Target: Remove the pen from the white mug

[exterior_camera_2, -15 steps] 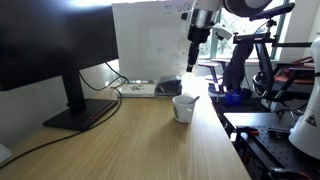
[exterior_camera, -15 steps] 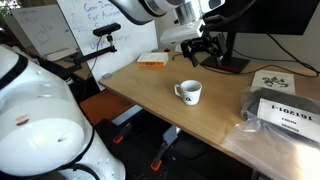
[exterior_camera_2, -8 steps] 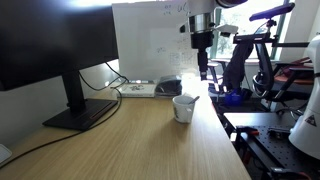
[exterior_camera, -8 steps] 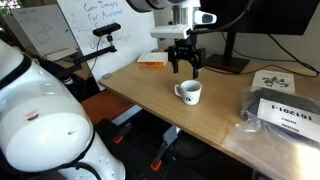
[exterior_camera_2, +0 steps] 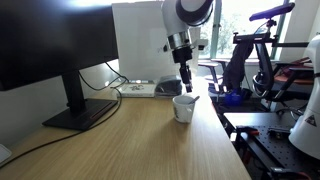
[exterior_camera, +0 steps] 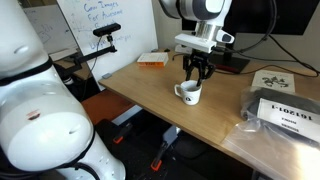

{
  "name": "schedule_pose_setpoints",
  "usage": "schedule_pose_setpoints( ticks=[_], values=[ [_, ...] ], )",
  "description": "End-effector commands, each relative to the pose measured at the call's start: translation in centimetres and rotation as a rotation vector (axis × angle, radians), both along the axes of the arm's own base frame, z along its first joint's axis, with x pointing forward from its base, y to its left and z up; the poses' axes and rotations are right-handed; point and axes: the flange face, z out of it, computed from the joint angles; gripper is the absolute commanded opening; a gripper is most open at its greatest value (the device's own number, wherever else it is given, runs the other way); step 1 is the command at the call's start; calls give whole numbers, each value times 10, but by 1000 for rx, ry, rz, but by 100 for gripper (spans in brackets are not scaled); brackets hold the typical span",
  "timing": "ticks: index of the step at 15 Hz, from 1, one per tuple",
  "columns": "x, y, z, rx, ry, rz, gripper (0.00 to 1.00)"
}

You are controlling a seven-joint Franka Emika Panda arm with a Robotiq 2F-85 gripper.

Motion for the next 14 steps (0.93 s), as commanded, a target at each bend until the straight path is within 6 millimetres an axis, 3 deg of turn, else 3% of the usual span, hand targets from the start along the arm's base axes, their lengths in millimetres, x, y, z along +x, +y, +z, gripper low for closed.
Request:
schedule_pose_setpoints(
  ticks=[1,3,7,14],
  values=[
    [32,-6,-20,44,77,0,65],
    [45,-5,-32,56,121,-7,66],
    [54,-9,-39,73,196,-17,50],
    [47,2,-14,20,200,16,52]
  ],
)
